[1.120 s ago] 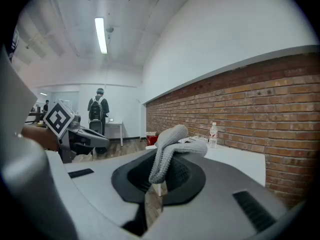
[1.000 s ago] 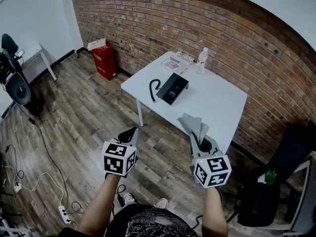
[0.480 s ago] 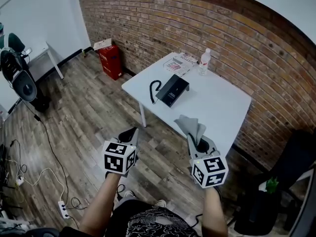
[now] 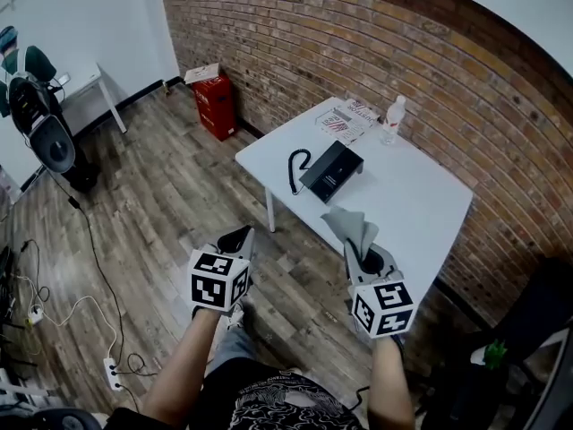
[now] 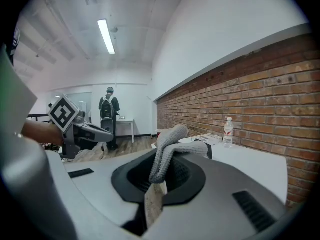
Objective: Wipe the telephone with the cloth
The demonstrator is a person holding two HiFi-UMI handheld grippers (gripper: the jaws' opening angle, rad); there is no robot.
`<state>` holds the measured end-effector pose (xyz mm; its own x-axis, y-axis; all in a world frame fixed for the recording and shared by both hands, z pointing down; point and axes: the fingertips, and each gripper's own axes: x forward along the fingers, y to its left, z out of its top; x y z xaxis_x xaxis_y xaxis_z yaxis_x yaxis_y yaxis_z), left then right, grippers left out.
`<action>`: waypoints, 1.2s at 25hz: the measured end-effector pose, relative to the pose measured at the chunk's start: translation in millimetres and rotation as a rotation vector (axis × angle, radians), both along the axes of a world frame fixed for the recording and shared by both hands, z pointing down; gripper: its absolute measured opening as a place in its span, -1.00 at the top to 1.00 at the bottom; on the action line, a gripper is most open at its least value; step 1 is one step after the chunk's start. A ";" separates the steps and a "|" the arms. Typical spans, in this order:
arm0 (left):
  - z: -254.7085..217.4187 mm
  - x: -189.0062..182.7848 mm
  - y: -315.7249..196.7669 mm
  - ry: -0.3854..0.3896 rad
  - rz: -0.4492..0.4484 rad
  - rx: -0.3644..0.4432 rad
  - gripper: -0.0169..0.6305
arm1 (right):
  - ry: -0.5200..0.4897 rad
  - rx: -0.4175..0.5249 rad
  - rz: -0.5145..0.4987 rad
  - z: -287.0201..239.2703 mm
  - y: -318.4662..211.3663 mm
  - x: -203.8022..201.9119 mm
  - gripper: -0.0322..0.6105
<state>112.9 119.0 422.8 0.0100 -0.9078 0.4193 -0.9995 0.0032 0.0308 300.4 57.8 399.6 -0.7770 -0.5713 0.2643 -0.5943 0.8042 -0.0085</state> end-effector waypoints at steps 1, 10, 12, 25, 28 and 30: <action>1.5 -6.6 -4.9 0.004 0.002 0.002 0.93 | 0.004 0.001 0.001 1.4 -4.3 -6.7 0.87; 7.6 -90.2 -70.6 0.028 0.063 -0.005 0.93 | 0.043 -0.022 0.061 9.6 -58.0 -87.6 0.87; 7.9 -107.7 -86.2 0.038 0.087 -0.010 0.93 | 0.057 -0.032 0.082 11.4 -70.2 -105.1 0.87; 20.2 -190.0 -198.5 0.085 0.298 -0.040 0.93 | 0.118 -0.061 0.264 10.7 -147.9 -191.7 0.87; 23.8 -198.6 -215.3 0.085 0.349 -0.045 0.93 | 0.121 -0.063 0.302 11.1 -157.0 -204.5 0.87; 26.2 -202.7 -224.2 0.086 0.383 -0.046 0.93 | 0.126 -0.063 0.330 12.3 -160.6 -210.1 0.87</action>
<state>-89.7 -105.2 449.0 0.3810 -0.8119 0.4423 -0.9225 -0.3657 0.1234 90.3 -102.7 411.9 -0.5120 -0.7658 0.3891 -0.8216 0.5687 0.0384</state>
